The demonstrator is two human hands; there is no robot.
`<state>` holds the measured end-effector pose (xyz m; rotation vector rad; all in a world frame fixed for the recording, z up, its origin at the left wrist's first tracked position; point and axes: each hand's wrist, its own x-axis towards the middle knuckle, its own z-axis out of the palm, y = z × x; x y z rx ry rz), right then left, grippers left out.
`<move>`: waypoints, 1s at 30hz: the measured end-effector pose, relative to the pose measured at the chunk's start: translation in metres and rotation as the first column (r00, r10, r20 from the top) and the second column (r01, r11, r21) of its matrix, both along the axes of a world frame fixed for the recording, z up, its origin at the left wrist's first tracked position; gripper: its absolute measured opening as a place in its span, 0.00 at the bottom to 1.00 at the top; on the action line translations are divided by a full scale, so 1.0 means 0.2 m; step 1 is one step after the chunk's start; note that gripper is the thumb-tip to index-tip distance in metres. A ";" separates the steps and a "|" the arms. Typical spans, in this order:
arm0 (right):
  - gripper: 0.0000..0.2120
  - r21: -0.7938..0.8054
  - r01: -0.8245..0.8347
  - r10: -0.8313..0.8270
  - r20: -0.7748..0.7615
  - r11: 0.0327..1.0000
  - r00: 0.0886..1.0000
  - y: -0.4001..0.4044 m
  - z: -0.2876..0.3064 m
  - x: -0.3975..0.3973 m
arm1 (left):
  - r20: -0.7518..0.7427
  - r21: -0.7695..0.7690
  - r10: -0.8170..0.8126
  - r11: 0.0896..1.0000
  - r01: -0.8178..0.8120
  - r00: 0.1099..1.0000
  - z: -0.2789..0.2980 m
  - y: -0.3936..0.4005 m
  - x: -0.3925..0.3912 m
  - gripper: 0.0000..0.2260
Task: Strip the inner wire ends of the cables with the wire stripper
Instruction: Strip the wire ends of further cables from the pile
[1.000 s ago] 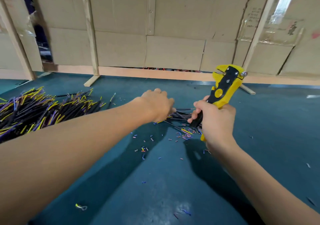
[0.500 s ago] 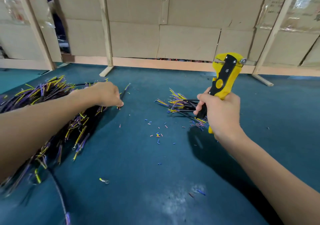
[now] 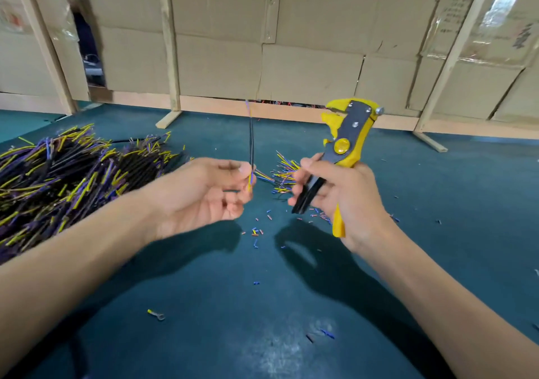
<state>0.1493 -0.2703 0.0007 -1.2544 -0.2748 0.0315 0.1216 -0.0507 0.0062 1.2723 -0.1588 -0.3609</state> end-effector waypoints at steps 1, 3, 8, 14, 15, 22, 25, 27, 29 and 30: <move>0.07 -0.020 -0.051 0.051 0.002 0.999 0.999 0.01 0.00 -0.01 | 0.049 -0.014 0.015 1.000 -0.014 0.999 -0.02 -0.03 -0.03 0.02; 0.07 -0.047 -0.130 0.130 0.004 0.990 0.991 0.02 0.01 -0.04 | 0.133 -0.010 0.087 0.996 -0.087 0.987 -0.06 -0.09 -0.08 0.01; 0.08 -0.098 -0.160 0.167 0.072 0.982 0.983 0.06 0.01 -0.10 | 0.333 0.118 0.111 0.980 -0.159 0.936 -0.08 -0.13 -0.15 0.09; 0.11 -0.120 -0.091 0.104 0.105 0.989 0.989 0.05 0.02 -0.10 | 0.310 0.051 0.077 0.994 -0.097 0.948 -0.09 -0.14 -0.17 0.08; 0.11 -0.090 -0.115 0.124 0.093 0.989 0.988 0.04 0.02 -0.09 | 0.304 0.045 0.065 0.996 -0.083 0.951 -0.10 -0.14 -0.17 0.08; 0.08 -0.091 -0.122 0.133 0.117 0.988 0.984 0.03 0.03 -0.09 | 0.263 0.063 -0.053 0.997 0.038 0.963 -0.09 -0.12 -0.17 0.09; 0.09 -0.124 -0.096 0.115 0.157 0.988 0.981 0.03 0.02 -0.08 | 0.268 0.185 -0.088 0.982 0.038 0.959 -0.11 -0.12 -0.18 0.09; 0.08 -0.129 -0.092 0.113 0.171 0.987 0.979 0.02 0.02 -0.08 | 0.287 0.271 -0.102 0.962 0.022 0.953 -0.11 -0.12 -0.18 0.09; 0.08 -0.136 -0.089 0.113 0.181 0.987 0.977 0.02 0.01 -0.08 | 0.336 0.363 -0.121 0.932 -0.010 0.934 -0.11 -0.11 -0.18 0.09; 0.08 -0.148 -0.085 0.112 0.190 0.985 0.975 0.01 0.01 -0.08 | 0.364 0.416 -0.131 0.909 -0.035 0.922 -0.11 -0.11 -0.18 0.08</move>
